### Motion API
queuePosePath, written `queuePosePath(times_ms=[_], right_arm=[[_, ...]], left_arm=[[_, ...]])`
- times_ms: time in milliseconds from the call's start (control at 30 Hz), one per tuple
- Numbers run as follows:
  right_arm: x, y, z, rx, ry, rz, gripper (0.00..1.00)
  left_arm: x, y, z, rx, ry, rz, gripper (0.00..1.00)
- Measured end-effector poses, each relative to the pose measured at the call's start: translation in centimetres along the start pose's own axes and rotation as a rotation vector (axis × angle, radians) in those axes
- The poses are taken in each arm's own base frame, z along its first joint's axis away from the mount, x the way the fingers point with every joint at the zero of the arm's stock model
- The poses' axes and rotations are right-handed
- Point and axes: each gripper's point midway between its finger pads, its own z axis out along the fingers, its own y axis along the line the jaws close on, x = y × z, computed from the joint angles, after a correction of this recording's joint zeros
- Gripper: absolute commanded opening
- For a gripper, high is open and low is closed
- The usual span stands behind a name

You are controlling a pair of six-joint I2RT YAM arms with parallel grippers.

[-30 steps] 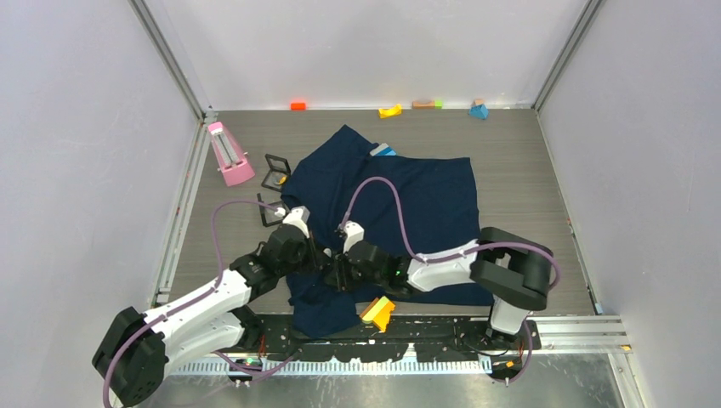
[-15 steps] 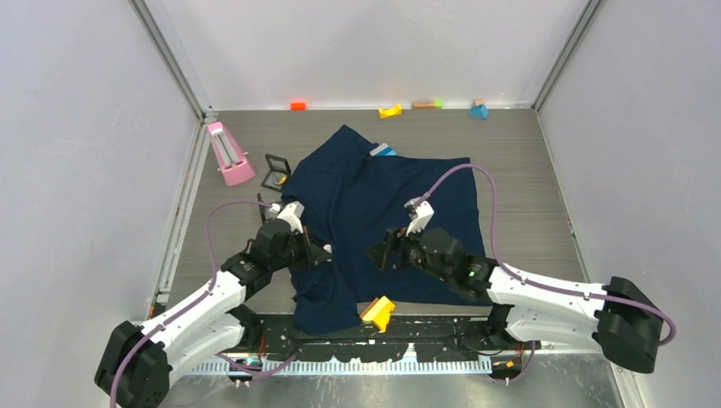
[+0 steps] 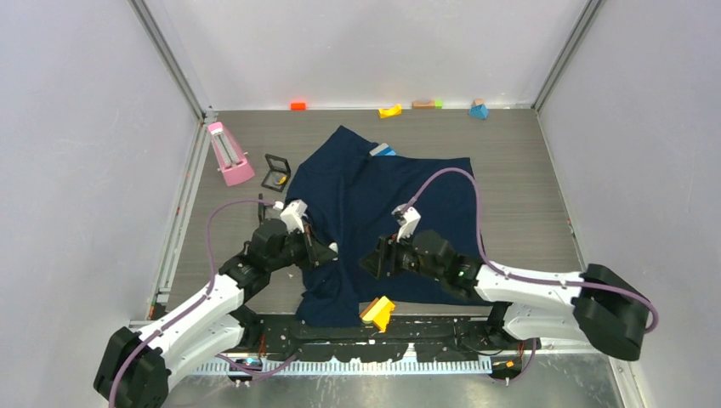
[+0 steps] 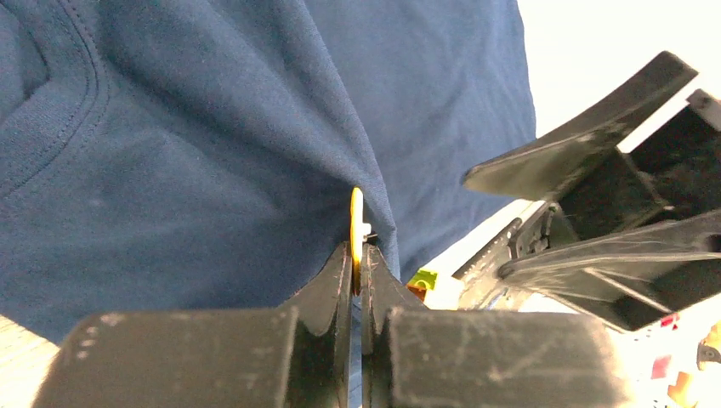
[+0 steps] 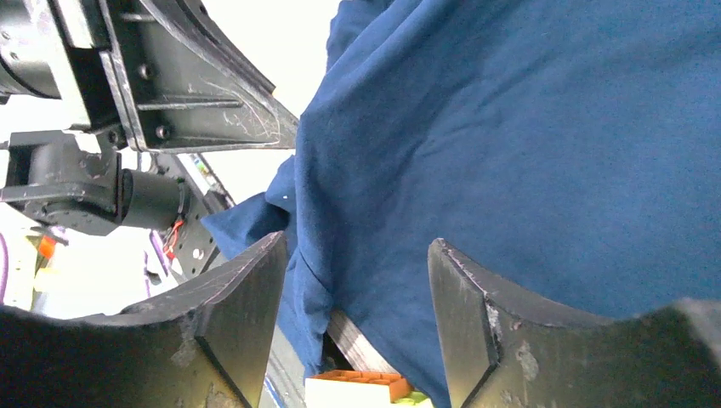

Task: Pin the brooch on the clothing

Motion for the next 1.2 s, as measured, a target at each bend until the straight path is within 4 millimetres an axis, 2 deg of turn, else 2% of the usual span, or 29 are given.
queuePosePath(times_ms=[133, 300, 433, 500, 533, 667, 800, 900, 967, 1200], right_arm=[[1.2, 1.0, 1.5, -0.062, 0.055, 0.009, 0.66], [1.1, 3.0, 2.5, -0.163, 0.065, 0.01, 0.65], [0.5, 4.8, 2.9, -0.236, 0.069, 0.005, 0.58], [0.3, 5.4, 3.2, -0.257, 0.073, 0.003, 0.53], [0.3, 5.5, 3.3, -0.264, 0.076, 0.003, 0.47], [0.9, 5.5, 3.8, -0.269, 0.103, 0.003, 0.28], [1.5, 5.3, 4.2, -0.263, 0.128, 0.013, 0.2], [1.8, 5.2, 4.3, -0.262, 0.137, 0.016, 0.06], [1.9, 5.2, 4.3, -0.263, 0.141, 0.02, 0.01], [1.9, 5.3, 4.4, -0.267, 0.143, 0.024, 0.01]], left_arm=[[-0.2, -1.1, -0.4, 0.06, -0.013, 0.029, 0.0], [0.0, -2.2, -1.0, 0.124, -0.016, 0.051, 0.0], [-0.1, -2.8, -1.5, 0.158, -0.022, 0.062, 0.0], [0.0, -3.1, -1.6, 0.17, -0.021, 0.065, 0.0], [0.0, -3.2, -1.7, 0.174, -0.018, 0.066, 0.0], [0.2, -3.2, -1.7, 0.181, -0.011, 0.066, 0.0], [0.4, -3.1, -1.7, 0.178, -0.007, 0.064, 0.0], [0.4, -3.0, -1.7, 0.178, -0.006, 0.064, 0.0], [0.4, -3.1, -1.7, 0.181, -0.006, 0.065, 0.0], [0.4, -3.2, -1.8, 0.195, -0.003, 0.076, 0.0]])
